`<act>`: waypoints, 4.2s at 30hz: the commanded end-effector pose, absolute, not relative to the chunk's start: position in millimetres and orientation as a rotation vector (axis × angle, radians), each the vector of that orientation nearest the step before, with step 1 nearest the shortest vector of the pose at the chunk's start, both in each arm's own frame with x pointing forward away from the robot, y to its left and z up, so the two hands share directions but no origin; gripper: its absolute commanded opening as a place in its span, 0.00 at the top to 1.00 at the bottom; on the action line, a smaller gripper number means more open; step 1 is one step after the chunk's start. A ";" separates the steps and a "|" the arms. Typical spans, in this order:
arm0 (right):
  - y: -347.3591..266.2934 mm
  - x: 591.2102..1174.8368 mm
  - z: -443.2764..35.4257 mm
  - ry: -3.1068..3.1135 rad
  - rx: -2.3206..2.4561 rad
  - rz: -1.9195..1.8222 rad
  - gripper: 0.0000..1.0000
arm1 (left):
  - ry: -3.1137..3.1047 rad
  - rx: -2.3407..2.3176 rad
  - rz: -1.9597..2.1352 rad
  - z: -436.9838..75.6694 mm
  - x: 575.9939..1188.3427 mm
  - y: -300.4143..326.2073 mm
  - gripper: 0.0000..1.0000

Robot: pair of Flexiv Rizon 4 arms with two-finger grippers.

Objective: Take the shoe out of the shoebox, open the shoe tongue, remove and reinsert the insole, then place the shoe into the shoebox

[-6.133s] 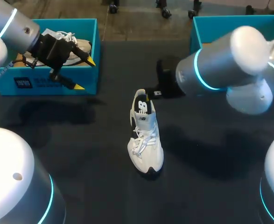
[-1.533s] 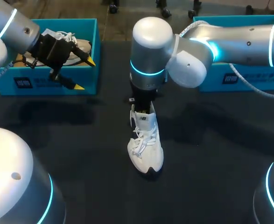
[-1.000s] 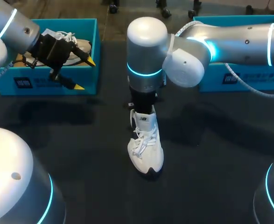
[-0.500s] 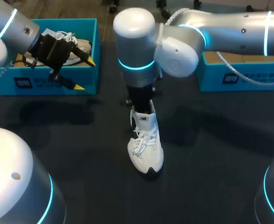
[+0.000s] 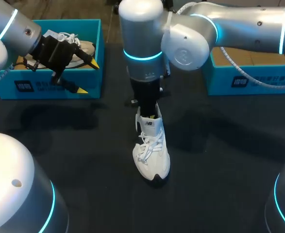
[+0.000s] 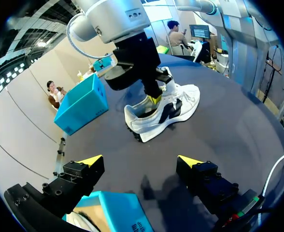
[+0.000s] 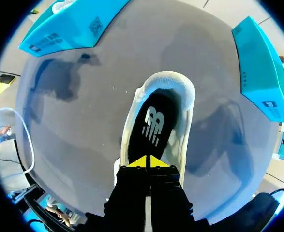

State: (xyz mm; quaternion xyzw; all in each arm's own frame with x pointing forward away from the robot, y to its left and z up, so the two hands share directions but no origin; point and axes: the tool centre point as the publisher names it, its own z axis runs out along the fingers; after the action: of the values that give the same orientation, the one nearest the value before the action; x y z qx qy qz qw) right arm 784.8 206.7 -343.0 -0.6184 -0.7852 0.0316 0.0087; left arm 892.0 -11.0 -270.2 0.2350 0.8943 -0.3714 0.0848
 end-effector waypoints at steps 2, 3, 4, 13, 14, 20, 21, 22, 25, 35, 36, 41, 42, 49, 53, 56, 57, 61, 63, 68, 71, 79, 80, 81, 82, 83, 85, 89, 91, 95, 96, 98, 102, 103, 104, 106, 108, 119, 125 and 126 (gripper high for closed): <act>200.2 773.4 -337.0 -2.425 -1.935 0.110 1.00 | 2.669 0.700 -1.102 -269.7 890.8 -10.8 0.00; 199.6 771.9 -337.1 -2.421 -1.936 0.111 1.00 | 2.669 0.700 -1.102 -269.7 890.8 -10.8 0.00; 198.5 770.3 -337.7 -2.412 -1.937 0.112 1.00 | 2.669 0.700 -1.102 -269.7 890.8 -10.8 0.00; 196.4 766.6 -340.1 -2.387 -1.943 0.123 0.41 | 2.669 0.700 -1.102 -269.7 890.8 -10.8 0.00; 196.4 766.7 -340.3 -2.386 -1.944 0.121 0.29 | 2.669 0.700 -1.102 -269.7 890.8 -10.8 0.00; 197.2 768.1 -342.2 -2.383 -1.948 0.118 0.00 | 2.669 0.700 -1.102 -269.7 890.8 -10.8 0.00; 197.3 768.2 -342.4 -2.383 -1.948 0.118 0.00 | 2.669 0.700 -1.102 -269.7 890.8 -10.8 0.00; 197.5 768.3 -342.8 -2.384 -1.948 0.117 0.00 | 2.669 0.700 -1.102 -269.7 890.8 -10.8 0.00; 198.1 768.1 -344.9 -2.384 -1.946 0.114 0.00 | 2.669 0.700 -1.102 -269.7 890.8 -10.8 0.00; 199.3 766.7 -355.8 -2.365 -1.912 0.105 0.00 | 2.669 0.700 -1.102 -269.7 890.8 -10.8 0.00; 199.5 766.3 -355.4 -2.366 -1.912 0.105 0.00 | 2.669 0.700 -1.102 -269.7 890.8 -10.8 0.00; 199.0 765.4 -347.3 -2.377 -1.922 0.116 0.00 | 2.669 0.700 -1.102 -269.7 890.8 -10.8 0.00; 198.2 765.0 -345.7 -2.378 -1.923 0.118 0.00 | 2.669 0.700 -1.102 -269.7 890.8 -10.8 0.00; 198.7 762.4 -335.0 -2.381 -1.929 0.126 0.00 | 2.669 0.700 -1.102 -269.7 890.8 -10.8 0.00; 201.0 761.3 -330.2 -2.379 -1.929 0.122 0.00 | 2.669 0.700 -1.102 -269.7 890.8 -10.8 0.00; 203.4 760.9 -328.2 -2.380 -1.938 0.121 0.00 | 2.669 0.700 -1.102 -269.7 890.8 -10.8 0.00; 204.1 760.9 -328.0 -2.380 -1.939 0.122 0.00 | 2.669 0.700 -1.102 -269.7 890.8 -10.8 0.00; 205.4 759.7 -331.3 -2.367 -1.949 0.121 0.00 | 2.669 0.700 -1.102 -269.7 890.8 -10.8 0.00; 205.6 759.5 -332.7 -2.362 -1.948 0.124 0.00 | 2.669 0.700 -1.102 -269.7 890.8 -10.8 0.00; 207.1 760.6 -326.8 -2.366 -1.957 0.128 0.00 | 2.669 0.700 -1.102 -269.7 890.8 -10.8 0.00; 207.5 760.1 -320.0 -2.370 -1.972 0.119 0.00 | 2.669 0.700 -1.102 -269.7 890.8 -10.8 0.00; 211.0 768.6 -301.0 -2.409 -1.994 0.111 0.00 | 2.669 0.700 -1.102 -269.7 890.8 -10.8 0.00; 211.6 769.3 -298.7 -2.413 -1.993 0.110 0.00 | 2.669 0.700 -1.102 -269.7 890.8 -10.8 0.00; 212.0 769.9 -296.0 -2.420 -1.995 0.113 0.00 | 2.669 0.700 -1.102 -269.7 890.8 -10.8 0.00; 212.4 770.2 -293.3 -2.425 -1.997 0.113 0.00 | 2.669 0.700 -1.102 -269.7 890.8 -10.8 0.00; 212.4 770.3 -291.4 -2.425 -1.998 0.113 0.00 | 2.669 0.700 -1.102 -269.7 890.8 -10.8 0.00; 212.7 770.0 -283.8 -2.436 -2.009 0.115 0.00 | 2.669 0.700 -1.102 -269.7 890.8 -10.8 0.00; 212.3 767.7 -273.3 -2.445 -2.026 0.111 0.00 | 2.669 0.700 -1.102 -269.7 890.8 -10.8 0.00; 215.4 765.2 -264.1 -2.448 -2.041 0.104 0.00 | 2.669 0.700 -1.102 -269.7 890.8 -10.8 0.00; 218.8 757.9 -252.9 -2.448 -2.065 0.094 0.00 | 2.669 0.700 -1.102 -269.7 890.8 -10.8 0.00; 219.7 755.3 -250.2 -2.446 -2.071 0.093 0.00 | 2.669 0.700 -1.102 -269.7 890.8 -10.8 0.00; 219.7 749.4 -246.7 -2.434 -2.098 0.097 0.00 | 2.669 0.700 -1.102 -269.7 890.8 -10.8 0.00; 217.6 733.5 -242.2 -2.396 -2.152 0.132 0.00 | 2.669 0.700 -1.102 -269.7 890.8 -10.8 0.00; 216.7 728.9 -242.1 -2.382 -2.166 0.139 0.00 | 2.669 0.700 -1.102 -269.7 890.8 -10.8 0.00; 216.0 726.1 -242.2 -2.373 -2.173 0.143 0.00 | 2.669 0.700 -1.102 -269.7 890.8 -10.8 0.00; 214.0 715.9 -243.9 -2.333 -2.199 0.161 0.10 | 2.669 0.700 -1.102 -269.7 890.8 -10.8 0.00; 213.3 707.7 -246.1 -2.300 -2.215 0.167 0.11 | 2.669 0.700 -1.102 -269.7 890.8 -10.8 0.00; 217.3 684.0 -274.6 -2.172 -2.246 0.111 0.01 | 2.669 0.700 -1.102 -269.7 890.8 -10.8 0.00; 211.0 687.0 -298.2 -2.163 -2.234 0.102 0.00 | 2.669 0.700 -1.102 -269.7 890.8 -10.8 0.00; 209.9 688.1 -300.8 -2.160 -2.231 0.097 0.00 | 2.669 0.700 -1.102 -269.7 890.8 -10.8 0.00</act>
State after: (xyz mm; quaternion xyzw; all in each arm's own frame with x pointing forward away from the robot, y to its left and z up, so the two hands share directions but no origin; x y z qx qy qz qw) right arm 686.5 216.0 -290.5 -0.7175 -0.6951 0.0446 -0.0006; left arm 891.9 -11.0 -270.2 0.2349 0.8943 -0.3714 0.0848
